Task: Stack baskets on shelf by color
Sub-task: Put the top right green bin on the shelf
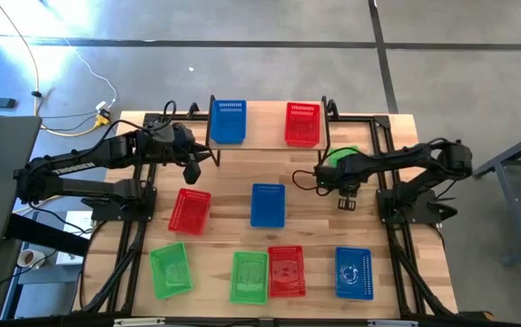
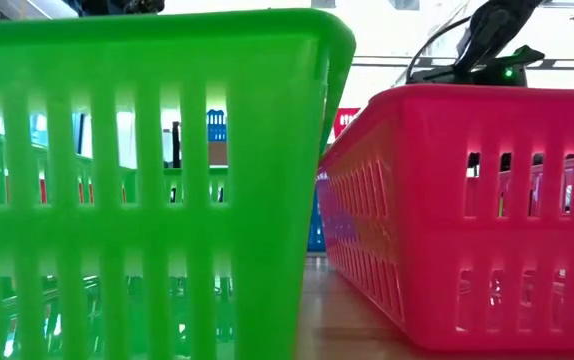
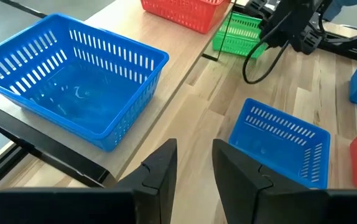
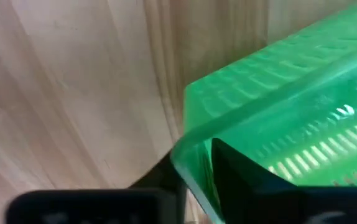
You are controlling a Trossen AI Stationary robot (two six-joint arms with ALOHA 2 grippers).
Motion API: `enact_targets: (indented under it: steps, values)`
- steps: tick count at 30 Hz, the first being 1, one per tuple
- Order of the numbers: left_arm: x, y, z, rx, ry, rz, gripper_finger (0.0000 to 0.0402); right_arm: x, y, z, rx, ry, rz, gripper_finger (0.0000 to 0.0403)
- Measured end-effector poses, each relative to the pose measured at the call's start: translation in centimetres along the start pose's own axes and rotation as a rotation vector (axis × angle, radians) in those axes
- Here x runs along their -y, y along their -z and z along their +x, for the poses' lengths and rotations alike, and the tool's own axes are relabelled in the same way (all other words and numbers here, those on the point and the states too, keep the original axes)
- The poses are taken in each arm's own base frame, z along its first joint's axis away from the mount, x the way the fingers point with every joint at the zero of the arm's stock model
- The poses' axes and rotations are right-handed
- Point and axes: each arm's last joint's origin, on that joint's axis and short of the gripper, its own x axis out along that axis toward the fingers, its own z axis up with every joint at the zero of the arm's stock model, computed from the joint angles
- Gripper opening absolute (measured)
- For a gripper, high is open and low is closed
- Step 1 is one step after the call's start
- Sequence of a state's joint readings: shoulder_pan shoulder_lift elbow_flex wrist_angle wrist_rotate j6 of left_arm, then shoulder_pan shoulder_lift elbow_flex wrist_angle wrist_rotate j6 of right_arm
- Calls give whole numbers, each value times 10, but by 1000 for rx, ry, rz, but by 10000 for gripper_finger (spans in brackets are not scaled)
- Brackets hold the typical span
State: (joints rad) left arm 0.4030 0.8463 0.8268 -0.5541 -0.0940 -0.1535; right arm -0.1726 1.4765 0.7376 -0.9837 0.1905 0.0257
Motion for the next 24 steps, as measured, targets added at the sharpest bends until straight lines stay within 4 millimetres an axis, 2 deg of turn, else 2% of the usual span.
enact_targets:
  steps: [2, 8, 15, 24]
  values:
    - [0, 0, 0, 0, 0, 0, 92, -1, 0, 1, -5, 0, -4, 12]
    - [0, 0, 0, 0, 0, 0, 92, -4, -1, -6, -13, 23, 32, 2]
    - [0, 0, 0, 0, 0, 0, 92, -11, -8, -31, 18, 55, 111, 0]
    - [0, 0, 0, 0, 0, 0, 92, -21, -7, -63, 8, 99, 235, 0]
